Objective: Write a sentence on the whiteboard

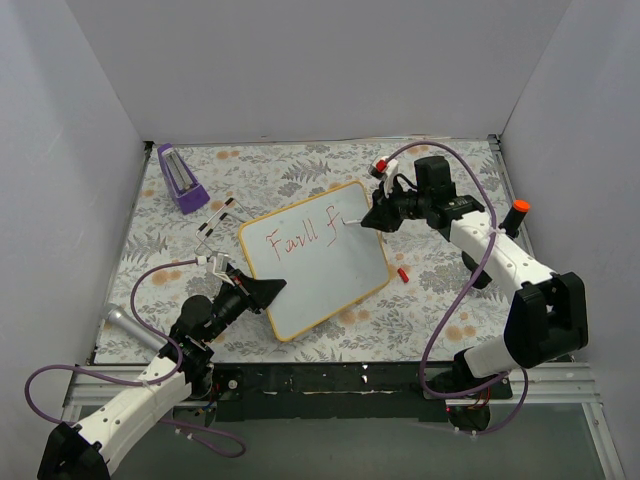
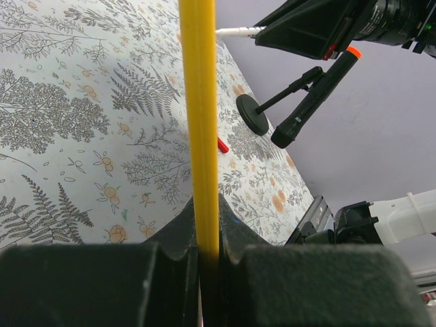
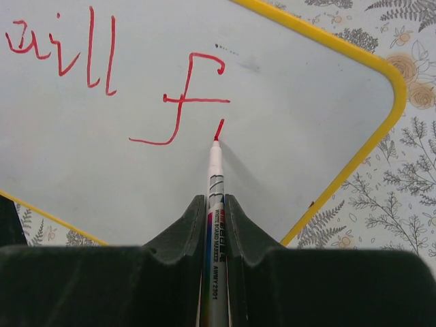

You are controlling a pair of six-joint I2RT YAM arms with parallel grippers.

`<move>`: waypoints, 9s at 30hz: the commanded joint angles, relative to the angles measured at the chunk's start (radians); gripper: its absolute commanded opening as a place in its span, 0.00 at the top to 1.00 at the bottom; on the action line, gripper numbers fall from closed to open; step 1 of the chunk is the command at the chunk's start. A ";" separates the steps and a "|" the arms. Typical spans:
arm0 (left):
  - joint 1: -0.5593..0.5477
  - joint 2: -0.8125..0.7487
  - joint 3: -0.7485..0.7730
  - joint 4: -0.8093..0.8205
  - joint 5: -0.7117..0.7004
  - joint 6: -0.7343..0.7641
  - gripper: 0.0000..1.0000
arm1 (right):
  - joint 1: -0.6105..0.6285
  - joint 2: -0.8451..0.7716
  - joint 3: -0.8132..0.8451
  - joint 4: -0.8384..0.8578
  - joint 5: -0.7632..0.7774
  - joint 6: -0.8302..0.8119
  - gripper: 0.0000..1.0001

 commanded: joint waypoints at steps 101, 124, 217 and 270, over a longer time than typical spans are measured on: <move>-0.004 0.000 0.015 0.160 0.031 0.017 1.00 | -0.103 0.109 0.229 -0.020 0.077 0.020 0.99; -0.003 0.008 0.020 0.163 0.028 0.019 1.00 | -0.107 -0.038 -0.018 -0.036 0.100 -0.046 0.99; -0.003 -0.026 0.020 0.161 -0.107 -0.056 1.00 | 0.552 -0.061 0.000 0.000 0.198 -0.208 0.99; -0.003 -0.010 0.020 0.175 -0.103 -0.049 1.00 | 0.551 -0.048 -0.035 -0.048 0.194 -0.194 0.99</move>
